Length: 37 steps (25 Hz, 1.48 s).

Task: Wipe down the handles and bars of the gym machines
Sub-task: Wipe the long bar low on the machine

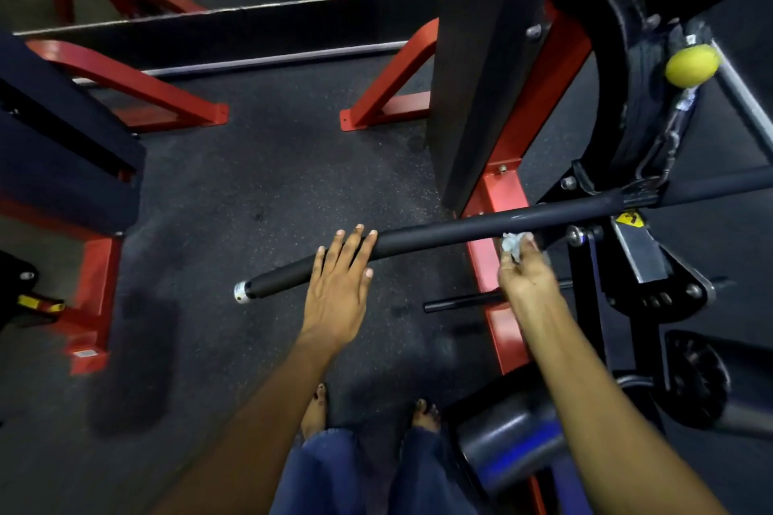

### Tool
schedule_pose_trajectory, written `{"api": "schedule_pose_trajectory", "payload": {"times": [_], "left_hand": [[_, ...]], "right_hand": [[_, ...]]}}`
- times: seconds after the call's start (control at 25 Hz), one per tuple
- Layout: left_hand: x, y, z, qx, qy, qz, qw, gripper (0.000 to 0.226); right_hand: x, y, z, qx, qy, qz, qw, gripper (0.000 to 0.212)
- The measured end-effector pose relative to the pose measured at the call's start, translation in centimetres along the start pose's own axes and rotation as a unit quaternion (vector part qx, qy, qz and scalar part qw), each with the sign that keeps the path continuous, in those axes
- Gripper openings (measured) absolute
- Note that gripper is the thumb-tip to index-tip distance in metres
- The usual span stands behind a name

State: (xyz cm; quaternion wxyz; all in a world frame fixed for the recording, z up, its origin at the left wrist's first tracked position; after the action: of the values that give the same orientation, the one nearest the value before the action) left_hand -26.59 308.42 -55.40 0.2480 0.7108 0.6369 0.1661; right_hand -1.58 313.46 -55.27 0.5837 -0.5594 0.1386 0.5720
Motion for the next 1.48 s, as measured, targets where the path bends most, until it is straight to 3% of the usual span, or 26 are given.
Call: {"api": "schedule_pose_trajectory", "payload": {"times": [0.16,0.24,0.36,0.52,0.64,0.76,0.88,0.96,1.12,1.2,1.28,1.36,1.48], "left_hand": [[-0.5,-1.2,-0.6,-0.006,-0.013,0.001,1.000,0.052],[-0.6,-2.0,-0.8,-0.015,-0.005,-0.020,1.000,0.058],[-1.2,-4.0,-1.2,-0.029,0.010,-0.056,0.998,0.064],[-1.5,-4.3,-1.3,-0.027,0.010,-0.040,0.999,0.063],[-1.7,-4.8,-1.5,-0.026,0.018,-0.034,0.999,0.060],[-2.3,-6.3,-1.8,-0.012,0.007,-0.022,1.000,0.057],[-2.6,-7.0,-1.9,-0.010,-0.003,-0.013,1.000,0.055],[-2.9,-7.9,-2.5,-0.010,-0.001,-0.021,1.000,0.054],[-4.0,-10.8,-4.0,-0.004,-0.016,-0.012,1.000,0.052],[-4.0,-11.1,-4.2,0.001,-0.020,0.008,1.000,0.051],[-3.7,-11.1,-4.3,0.004,-0.013,0.010,1.000,0.053],[-3.4,-11.3,-4.5,0.003,-0.017,0.015,1.000,0.054],[-3.4,-11.6,-4.9,0.012,-0.032,0.040,0.999,0.054]], "right_hand": [[-3.1,9.2,2.8,-0.125,-0.083,0.074,0.986,0.027],[-3.2,8.8,2.9,-0.140,-0.088,0.085,0.983,0.026],[-1.2,5.1,1.9,-0.066,-0.050,0.010,0.996,0.022],[-4.5,11.9,3.3,-0.141,-0.112,0.039,0.983,0.026],[-5.7,11.9,4.1,-0.154,-0.106,0.070,0.980,0.026],[-4.3,7.9,2.4,-0.082,-0.056,-0.001,0.995,0.030],[-5.9,12.0,3.6,-0.122,-0.076,0.018,0.990,0.043],[-7.7,15.7,5.2,-0.167,-0.090,0.037,0.981,0.033],[-7.3,12.6,5.4,-0.180,-0.134,0.010,0.974,0.042],[-7.1,13.2,5.2,-0.165,-0.097,-0.025,0.981,0.030],[-8.4,17.2,6.1,-0.115,-0.065,0.048,0.990,0.023],[-9.6,20.8,7.5,-0.168,-0.075,0.098,0.978,0.025],[-9.5,18.6,7.3,-0.183,-0.070,0.072,0.978,0.031]]}}
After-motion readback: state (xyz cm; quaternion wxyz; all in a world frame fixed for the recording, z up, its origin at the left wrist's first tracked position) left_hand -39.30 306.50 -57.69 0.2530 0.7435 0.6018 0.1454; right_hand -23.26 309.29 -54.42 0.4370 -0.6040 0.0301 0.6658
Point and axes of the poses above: each hand's wrist, its own x-axis towards the middle knuckle, its own z-axis out of the palm, y = z × x, the point moved 2 cm from there along x, towards the middle knuckle, and after that the axes turned 14 degrees about -x, right-handed, at the moved point
